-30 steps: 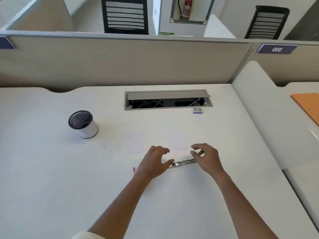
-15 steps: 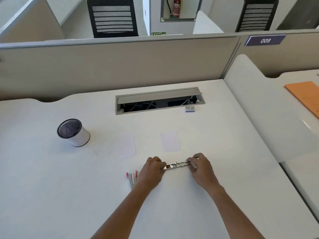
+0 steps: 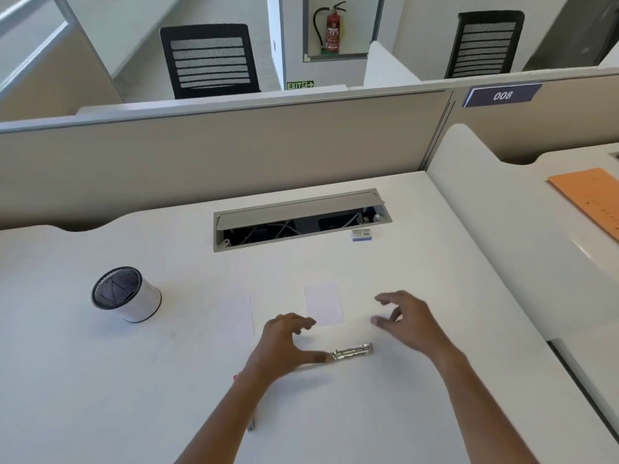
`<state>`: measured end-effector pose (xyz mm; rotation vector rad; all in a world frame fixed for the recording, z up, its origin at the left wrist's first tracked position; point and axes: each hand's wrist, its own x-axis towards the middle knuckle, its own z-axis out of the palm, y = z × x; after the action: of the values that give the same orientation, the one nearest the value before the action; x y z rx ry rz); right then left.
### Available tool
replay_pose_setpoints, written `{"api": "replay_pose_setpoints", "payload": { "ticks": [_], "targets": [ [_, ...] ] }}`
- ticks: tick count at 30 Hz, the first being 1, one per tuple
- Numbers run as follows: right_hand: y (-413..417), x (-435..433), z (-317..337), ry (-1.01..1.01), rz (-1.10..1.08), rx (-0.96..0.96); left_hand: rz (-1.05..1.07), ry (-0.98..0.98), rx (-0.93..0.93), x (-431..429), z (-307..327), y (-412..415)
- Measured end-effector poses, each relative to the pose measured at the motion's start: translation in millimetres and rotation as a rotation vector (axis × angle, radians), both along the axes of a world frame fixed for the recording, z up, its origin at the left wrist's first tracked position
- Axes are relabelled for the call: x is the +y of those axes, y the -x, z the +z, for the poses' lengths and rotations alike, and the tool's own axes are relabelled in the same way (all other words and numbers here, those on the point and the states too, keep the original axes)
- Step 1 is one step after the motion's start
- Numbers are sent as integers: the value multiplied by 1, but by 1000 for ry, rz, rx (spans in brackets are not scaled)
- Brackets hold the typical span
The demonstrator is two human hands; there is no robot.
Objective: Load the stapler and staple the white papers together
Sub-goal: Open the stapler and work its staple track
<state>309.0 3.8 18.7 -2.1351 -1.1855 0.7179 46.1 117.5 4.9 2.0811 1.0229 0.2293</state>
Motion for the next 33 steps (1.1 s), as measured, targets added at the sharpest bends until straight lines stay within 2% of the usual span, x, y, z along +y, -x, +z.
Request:
{"api": "replay_pose_setpoints", "payload": {
  "ticks": [5, 11, 25, 33],
  "targets": [
    [-29, 49, 30, -107, -57, -31, 116, -13, -108, 37, 31, -39],
    [-56, 100, 29, -134, -143, -53, 189, -18, -165, 83, 46, -105],
    [-93, 153, -29, -29, -259, -27, 444, 222, -162, 122, -4, -199],
    [-103, 169, -54, 18, -244, -41, 519, 358, -156, 131, -23, -245]
  ]
}}
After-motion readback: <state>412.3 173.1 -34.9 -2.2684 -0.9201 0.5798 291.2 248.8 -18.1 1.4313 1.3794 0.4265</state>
